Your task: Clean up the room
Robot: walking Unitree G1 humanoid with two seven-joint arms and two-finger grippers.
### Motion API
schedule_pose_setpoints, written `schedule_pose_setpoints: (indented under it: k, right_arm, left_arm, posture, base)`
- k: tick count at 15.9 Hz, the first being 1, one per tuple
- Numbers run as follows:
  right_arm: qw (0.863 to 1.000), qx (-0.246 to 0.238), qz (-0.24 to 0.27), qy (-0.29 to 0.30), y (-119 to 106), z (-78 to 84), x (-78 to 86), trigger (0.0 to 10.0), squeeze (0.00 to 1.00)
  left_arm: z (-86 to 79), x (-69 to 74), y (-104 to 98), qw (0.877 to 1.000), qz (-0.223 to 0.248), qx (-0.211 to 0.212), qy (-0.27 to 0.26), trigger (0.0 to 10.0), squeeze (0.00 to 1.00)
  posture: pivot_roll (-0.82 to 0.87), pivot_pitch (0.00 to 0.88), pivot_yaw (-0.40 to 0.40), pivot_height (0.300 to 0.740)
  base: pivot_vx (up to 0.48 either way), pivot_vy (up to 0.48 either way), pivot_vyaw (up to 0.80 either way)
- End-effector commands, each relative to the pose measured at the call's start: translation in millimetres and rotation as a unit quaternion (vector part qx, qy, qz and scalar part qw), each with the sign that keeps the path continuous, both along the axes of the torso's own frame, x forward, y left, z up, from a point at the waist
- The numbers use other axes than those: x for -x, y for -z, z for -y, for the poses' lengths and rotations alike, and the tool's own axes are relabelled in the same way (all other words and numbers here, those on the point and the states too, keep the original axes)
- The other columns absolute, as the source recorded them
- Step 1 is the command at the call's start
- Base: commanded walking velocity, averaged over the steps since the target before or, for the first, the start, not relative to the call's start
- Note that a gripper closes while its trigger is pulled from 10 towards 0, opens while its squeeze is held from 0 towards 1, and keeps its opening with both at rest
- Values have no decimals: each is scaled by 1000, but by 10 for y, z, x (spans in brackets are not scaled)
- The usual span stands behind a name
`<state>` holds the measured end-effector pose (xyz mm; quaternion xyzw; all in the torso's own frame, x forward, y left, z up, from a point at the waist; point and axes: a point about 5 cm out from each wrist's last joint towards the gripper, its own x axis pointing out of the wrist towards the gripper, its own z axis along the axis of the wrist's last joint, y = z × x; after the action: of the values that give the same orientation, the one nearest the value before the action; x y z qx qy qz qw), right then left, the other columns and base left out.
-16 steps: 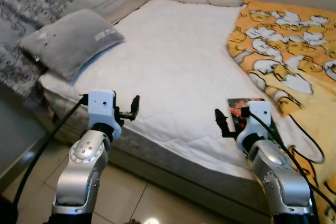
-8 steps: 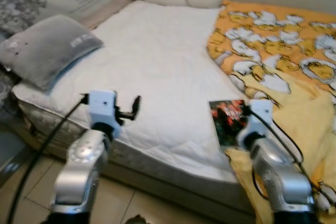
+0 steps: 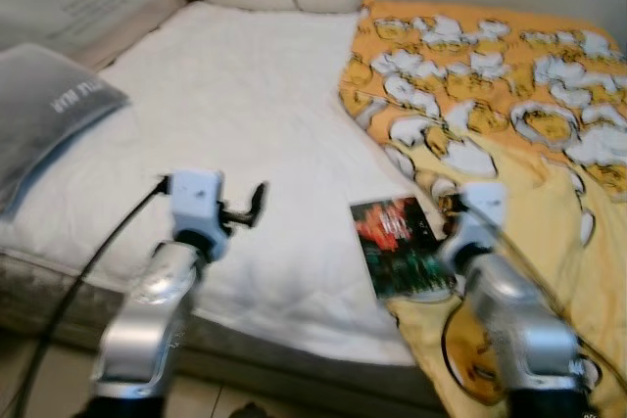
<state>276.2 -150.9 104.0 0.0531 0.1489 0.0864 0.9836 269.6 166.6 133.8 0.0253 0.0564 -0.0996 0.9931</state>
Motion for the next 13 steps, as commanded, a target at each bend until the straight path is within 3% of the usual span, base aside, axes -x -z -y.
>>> schedule_pose_setpoints:
  k: [1,2,5,7,8,9,10,11,13]
  right_arm:
    - [1000,5,-24,17,41,158,-4,10000,757]
    - [999,9,-38,15,71,198,-5,10000,39]
    - [993,20,-116,16,236,466,4,10000,0]
    - [987,-9,-156,32,321,710,-28,10000,0]
    - [985,-15,-169,36,342,794,-43,10000,0]
    - [983,-29,-178,32,360,854,-60,10000,0]
    - [976,-82,-202,15,388,946,-89,10000,0]
    - [971,-105,-217,11,420,994,-108,10000,0]
    - [964,-108,-244,7,487,1066,-125,10000,0]
  left_arm:
    - [87,3,-10,999,-8,9,42,10000,584]
    - [101,13,-1,998,-14,4,58,10000,576]
    - [182,60,33,987,-51,-2,152,10000,573]
    - [226,75,54,969,-84,-21,232,10000,373]
    - [234,74,59,961,-94,-32,258,10000,373]
    - [240,71,66,955,-104,-40,276,10000,263]
    - [247,67,81,941,-130,-50,309,10000,224]
    - [261,70,84,934,-138,-53,326,10000,157]
    - [292,65,85,924,-150,-59,348,10000,75]
  posture:
    - [44,0,-6,740]
    - [43,0,-4,740]
    - [30,0,10,740]
    - [25,0,15,740]
    - [24,0,16,740]
    - [18,0,21,740]
    - [12,0,27,740]
    - [8,0,31,740]
    - [9,0,32,740]
  base:
    - [0,0,0]
    - [0,0,0]
    - [0,0,0]
    - [0,0,0]
    - [0,0,0]
    - [0,0,0]
    - [0,0,0]
    - [0,0,0]
    - [0,0,0]
